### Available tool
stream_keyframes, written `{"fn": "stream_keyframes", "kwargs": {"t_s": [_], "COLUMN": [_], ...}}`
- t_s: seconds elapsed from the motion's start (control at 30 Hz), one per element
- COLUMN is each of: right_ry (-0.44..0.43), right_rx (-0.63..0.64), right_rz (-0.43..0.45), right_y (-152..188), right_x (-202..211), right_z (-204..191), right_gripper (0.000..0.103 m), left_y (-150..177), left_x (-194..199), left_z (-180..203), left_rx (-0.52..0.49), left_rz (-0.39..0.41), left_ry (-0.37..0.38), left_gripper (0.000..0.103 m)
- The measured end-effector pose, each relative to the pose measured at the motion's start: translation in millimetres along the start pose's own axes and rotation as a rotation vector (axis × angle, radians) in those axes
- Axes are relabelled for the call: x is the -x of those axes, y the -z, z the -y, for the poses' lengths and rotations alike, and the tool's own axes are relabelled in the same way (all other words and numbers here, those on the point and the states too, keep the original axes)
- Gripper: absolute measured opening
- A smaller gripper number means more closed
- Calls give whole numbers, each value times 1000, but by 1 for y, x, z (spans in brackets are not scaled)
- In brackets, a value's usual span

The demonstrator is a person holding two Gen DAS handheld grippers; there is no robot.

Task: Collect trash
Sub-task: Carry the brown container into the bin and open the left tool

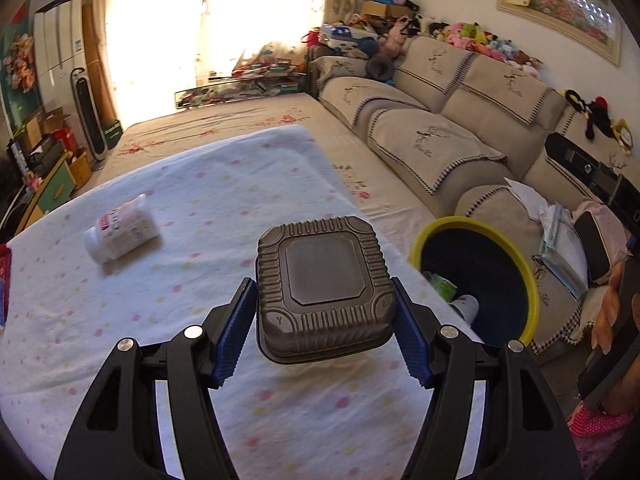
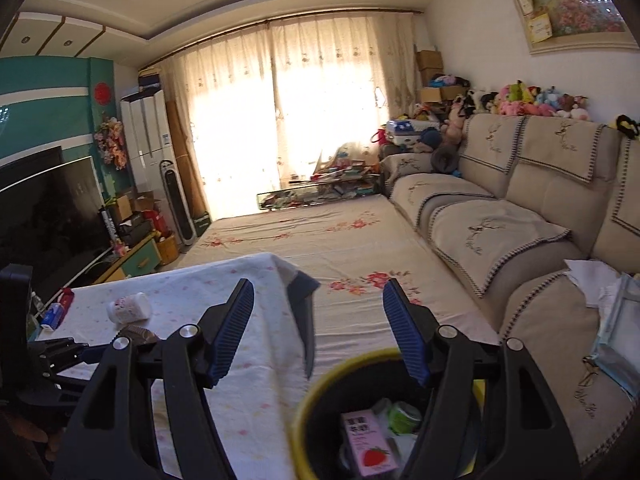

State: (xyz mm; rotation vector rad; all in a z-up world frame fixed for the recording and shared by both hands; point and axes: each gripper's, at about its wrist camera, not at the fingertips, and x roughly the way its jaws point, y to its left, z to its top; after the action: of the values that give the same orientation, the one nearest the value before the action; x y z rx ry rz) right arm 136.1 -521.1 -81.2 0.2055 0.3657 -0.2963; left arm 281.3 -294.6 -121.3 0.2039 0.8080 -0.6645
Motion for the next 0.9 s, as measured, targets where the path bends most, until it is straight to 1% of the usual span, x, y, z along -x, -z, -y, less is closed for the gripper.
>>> {"fn": "stream_keyframes", "kwargs": {"t_s": [0.13, 0.3, 0.4, 0.53, 0.6, 0.63, 0.67, 0.73, 0.83, 0.9], "right_ry": [112, 220, 252, 266, 271, 272, 271, 265, 258, 245], "right_rx": [-72, -170, -201, -202, -200, -199, -199, -201, -196, -191], "right_rz": [-16, -48, -61, -60, -55, -53, -53, -58, -72, -81], "right_y": [19, 45, 56, 60, 59, 58, 58, 58, 57, 57], "right_x": [27, 47, 52, 57, 58, 58, 57, 56, 52, 48], "right_z": [59, 119, 137, 146, 146, 146, 146, 145, 140, 136], "right_gripper": [64, 64, 64, 64, 64, 64, 64, 64, 64, 64], "left_y": [-10, -17, -22, -28, -30, -31, -33, -34, -37, -38], "left_x": [-23, -60, -80, -109, -121, -126, -130, -134, -123, -104], "left_z": [54, 115, 144, 170, 178, 179, 181, 174, 160, 142], "left_rx": [-80, -170, -207, -223, -220, -215, -209, -183, -140, -111], "left_rz": [-37, -99, -127, -167, -182, -187, -196, -205, -191, -147], "left_ry": [73, 132, 151, 168, 165, 161, 159, 163, 186, 207], "left_gripper": [65, 65, 66, 67, 68, 71, 78, 84, 84, 84]}}
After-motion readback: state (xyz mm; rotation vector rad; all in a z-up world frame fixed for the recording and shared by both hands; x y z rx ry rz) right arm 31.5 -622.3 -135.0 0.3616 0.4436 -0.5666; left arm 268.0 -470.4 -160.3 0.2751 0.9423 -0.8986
